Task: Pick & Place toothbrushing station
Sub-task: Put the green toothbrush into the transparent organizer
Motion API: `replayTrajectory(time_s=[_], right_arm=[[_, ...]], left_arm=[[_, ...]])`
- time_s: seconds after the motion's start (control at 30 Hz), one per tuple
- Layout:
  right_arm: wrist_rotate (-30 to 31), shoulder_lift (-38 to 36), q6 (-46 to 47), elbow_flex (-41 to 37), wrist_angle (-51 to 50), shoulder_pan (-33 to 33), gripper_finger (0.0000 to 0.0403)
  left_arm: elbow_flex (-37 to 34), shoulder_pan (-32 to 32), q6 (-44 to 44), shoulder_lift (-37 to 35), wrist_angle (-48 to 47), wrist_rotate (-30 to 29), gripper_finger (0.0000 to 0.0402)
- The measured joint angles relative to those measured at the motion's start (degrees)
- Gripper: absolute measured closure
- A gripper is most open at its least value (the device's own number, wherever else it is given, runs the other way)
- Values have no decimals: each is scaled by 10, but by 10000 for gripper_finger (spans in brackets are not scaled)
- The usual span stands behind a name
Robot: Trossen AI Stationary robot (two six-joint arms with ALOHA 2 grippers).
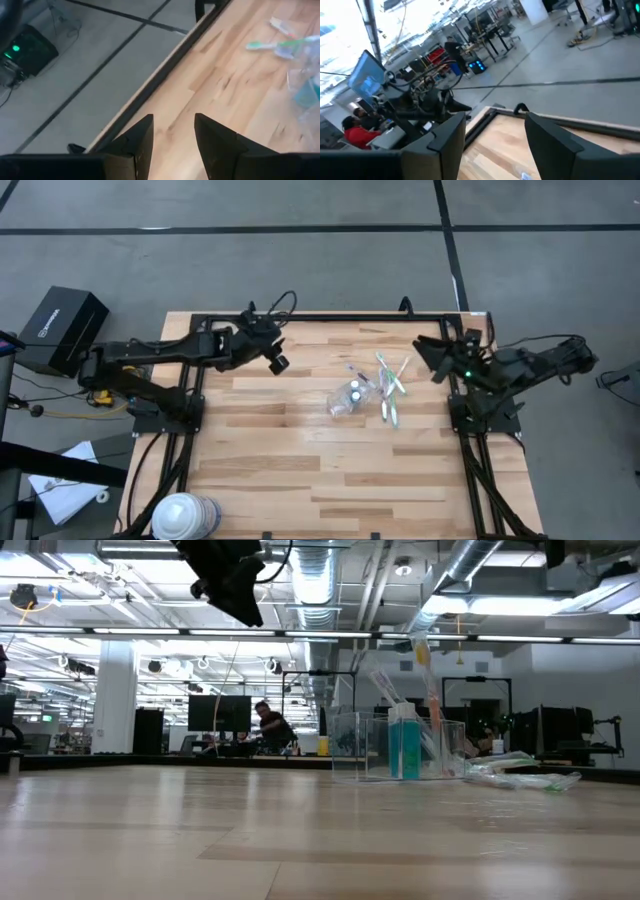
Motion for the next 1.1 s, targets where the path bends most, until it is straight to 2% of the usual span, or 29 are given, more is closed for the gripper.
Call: replayTrajectory(time_s=[0.23,0.37,0.63,0.73,0.83,1.1], right_arm=[[-13,-12,-25,1,-31,1,209],[-12,-34,-15,0,-86,0,211],[12,-54,165,1,-296,-51,227],[-38,-51,250,0,-383,-87,230],[-85,-40,285,0,-430,-119,229],[-182,23,296,1,-431,-207,225]], left_arm=[[0,-22,-42,33,-11,-12,266],[0,-22,-92,55,-12,10,266],[0,-22,-164,65,32,59,266],[0,-19,-163,65,66,60,266],[0,-12,-162,65,93,75,266],[0,15,-161,64,133,105,266]])
